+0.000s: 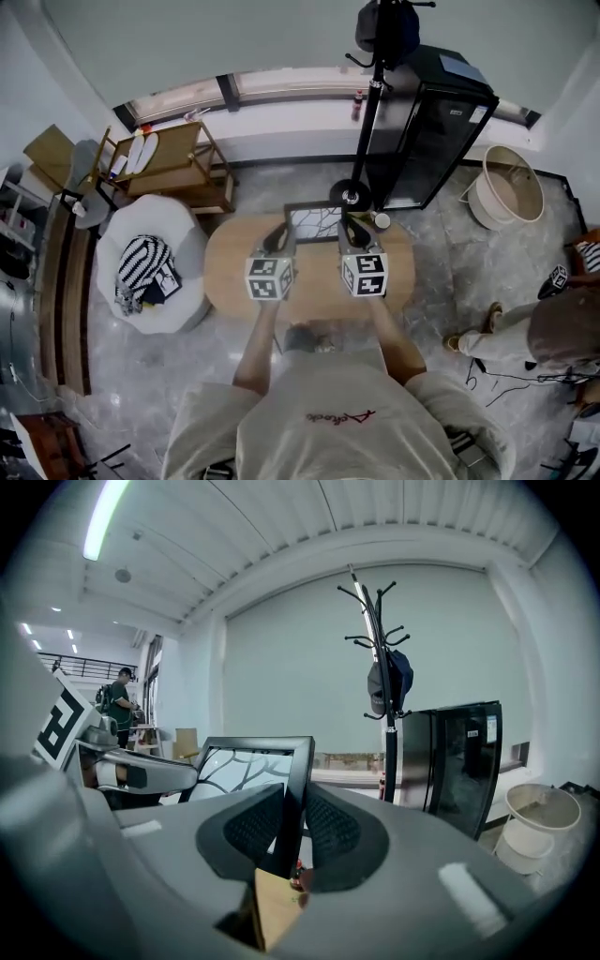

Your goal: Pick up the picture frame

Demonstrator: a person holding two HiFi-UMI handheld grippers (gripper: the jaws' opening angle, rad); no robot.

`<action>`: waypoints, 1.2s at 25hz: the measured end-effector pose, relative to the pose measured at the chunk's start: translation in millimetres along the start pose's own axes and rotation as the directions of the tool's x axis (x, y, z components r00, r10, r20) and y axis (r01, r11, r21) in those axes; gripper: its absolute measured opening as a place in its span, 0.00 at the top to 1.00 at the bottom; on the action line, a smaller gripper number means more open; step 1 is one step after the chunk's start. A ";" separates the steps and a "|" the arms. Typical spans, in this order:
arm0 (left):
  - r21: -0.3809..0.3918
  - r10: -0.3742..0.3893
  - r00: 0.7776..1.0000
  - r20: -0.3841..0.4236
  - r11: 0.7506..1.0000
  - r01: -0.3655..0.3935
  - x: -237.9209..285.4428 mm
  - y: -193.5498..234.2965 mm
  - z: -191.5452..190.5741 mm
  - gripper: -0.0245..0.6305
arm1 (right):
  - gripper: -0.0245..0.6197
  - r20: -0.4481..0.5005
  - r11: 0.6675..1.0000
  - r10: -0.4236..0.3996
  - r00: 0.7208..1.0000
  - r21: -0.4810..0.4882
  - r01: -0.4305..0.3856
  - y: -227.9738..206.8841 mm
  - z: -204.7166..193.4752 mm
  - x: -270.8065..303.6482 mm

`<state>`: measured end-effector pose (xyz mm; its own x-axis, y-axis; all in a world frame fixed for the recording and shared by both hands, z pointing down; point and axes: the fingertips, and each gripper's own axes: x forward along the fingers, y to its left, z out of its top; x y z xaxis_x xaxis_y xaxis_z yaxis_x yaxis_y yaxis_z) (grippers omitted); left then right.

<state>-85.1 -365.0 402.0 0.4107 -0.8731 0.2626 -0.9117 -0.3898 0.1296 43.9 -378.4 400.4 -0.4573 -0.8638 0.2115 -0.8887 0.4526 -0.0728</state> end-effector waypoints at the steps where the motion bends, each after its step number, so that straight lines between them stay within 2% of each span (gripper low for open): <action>1: 0.005 -0.001 1.000 0.010 1.000 0.001 -2.7 -4.0 6.0 0.84 | 0.84 0.010 1.000 -0.001 1.000 -0.006 0.001 -0.4 6.4 -4.9; 12: 0.061 -0.016 0.995 0.103 0.998 0.009 -30.2 -33.5 52.2 0.84 | 0.84 0.107 0.999 -0.003 0.994 -0.050 0.009 1.1 54.9 -44.0; 30: 0.079 -0.015 0.990 0.139 0.997 0.004 -52.1 -44.6 65.3 0.84 | 0.84 0.148 0.997 -0.009 0.989 -0.073 0.020 10.3 69.6 -63.7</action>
<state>-66.6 -321.2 320.1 0.4190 -0.8992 0.1256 -0.9080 -0.4155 0.0546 61.7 -334.1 318.3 -0.4494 -0.8909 0.0651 -0.8927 0.4506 0.0031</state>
